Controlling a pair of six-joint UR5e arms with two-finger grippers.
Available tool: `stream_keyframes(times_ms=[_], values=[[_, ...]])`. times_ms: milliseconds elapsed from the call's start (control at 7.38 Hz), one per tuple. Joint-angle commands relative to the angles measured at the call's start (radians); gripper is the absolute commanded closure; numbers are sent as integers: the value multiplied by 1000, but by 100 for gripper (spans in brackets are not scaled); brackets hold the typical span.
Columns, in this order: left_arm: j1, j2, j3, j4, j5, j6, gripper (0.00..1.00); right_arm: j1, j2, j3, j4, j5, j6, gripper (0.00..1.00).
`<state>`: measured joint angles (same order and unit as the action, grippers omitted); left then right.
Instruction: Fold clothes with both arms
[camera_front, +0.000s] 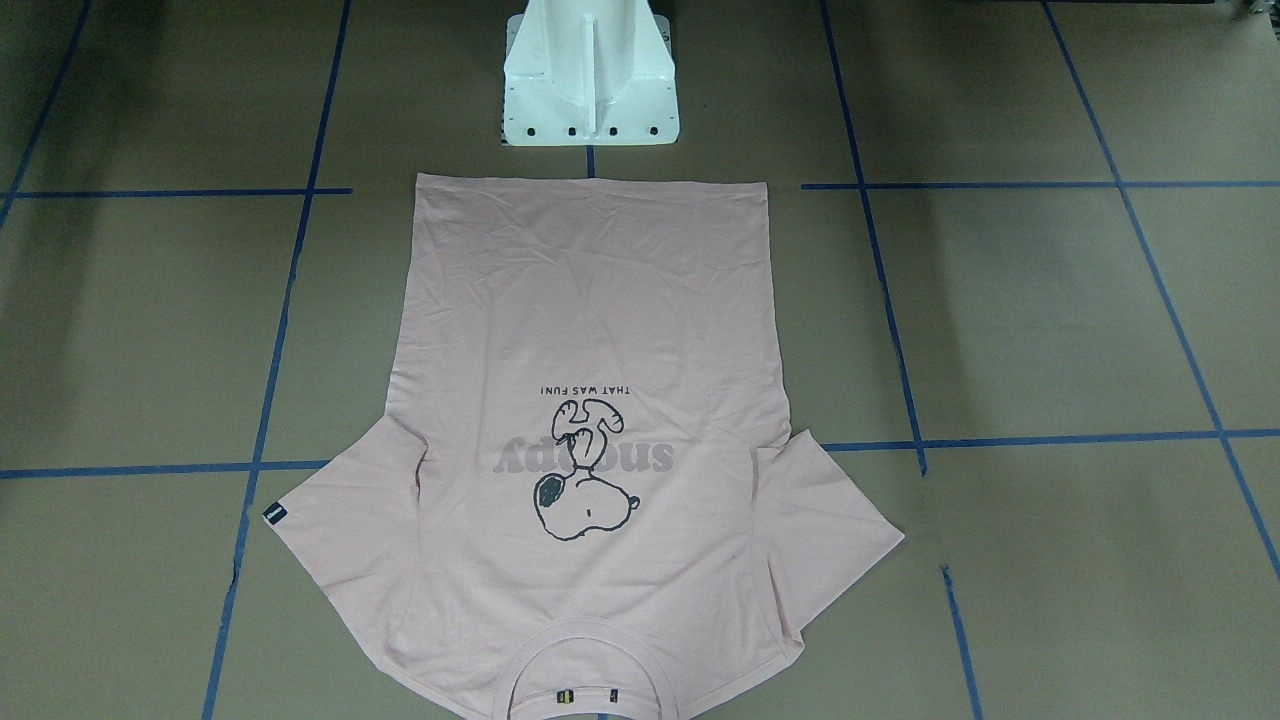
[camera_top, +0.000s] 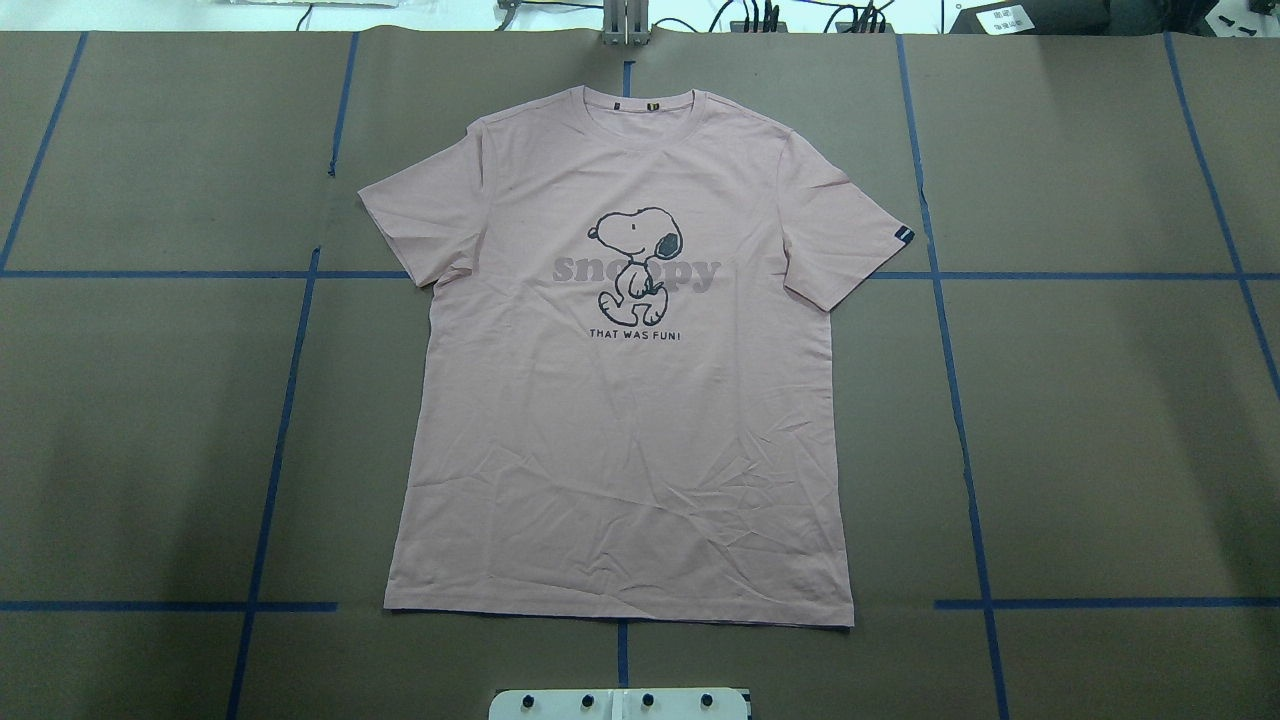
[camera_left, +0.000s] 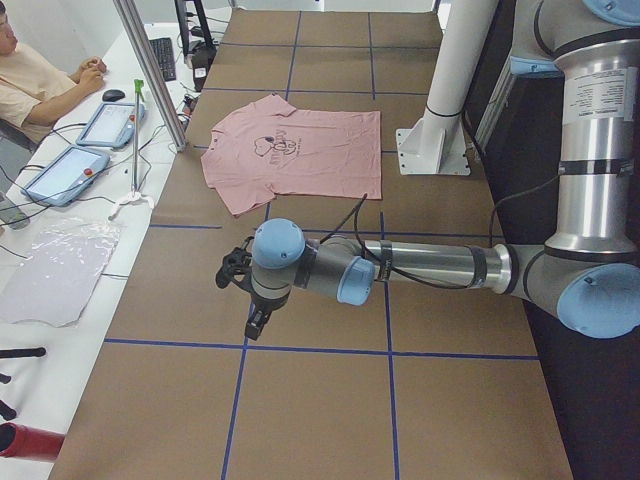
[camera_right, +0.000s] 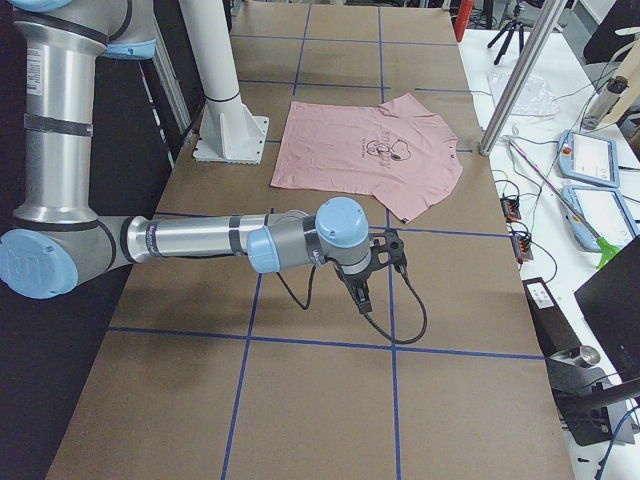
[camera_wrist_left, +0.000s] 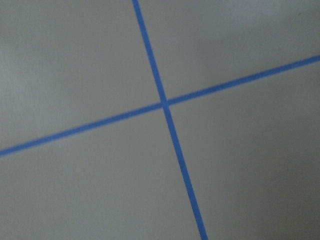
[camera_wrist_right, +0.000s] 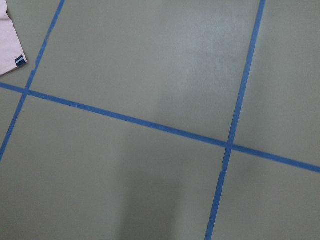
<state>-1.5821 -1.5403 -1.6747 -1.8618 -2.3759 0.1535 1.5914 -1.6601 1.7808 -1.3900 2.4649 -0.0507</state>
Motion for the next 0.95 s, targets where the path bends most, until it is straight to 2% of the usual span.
stream_keyframes(times_ms=[0,135,271,542,677,813], values=[[2,-79,7,-217,1,-2,0,-1,75,-85,51,2,14,0],[2,-146,63,-322,-5,-56,0,-1,123,-156,105,-4,17,0],[4,-165,91,-347,-5,-187,0,2,200,-250,108,6,49,0],[13,-220,162,-405,-6,-198,0,1,267,-279,112,8,55,0],[54,-243,164,-408,-6,-218,0,-42,288,-284,111,-1,61,0],[117,-245,167,-454,-3,-224,0,-71,321,-281,114,-6,194,0]])
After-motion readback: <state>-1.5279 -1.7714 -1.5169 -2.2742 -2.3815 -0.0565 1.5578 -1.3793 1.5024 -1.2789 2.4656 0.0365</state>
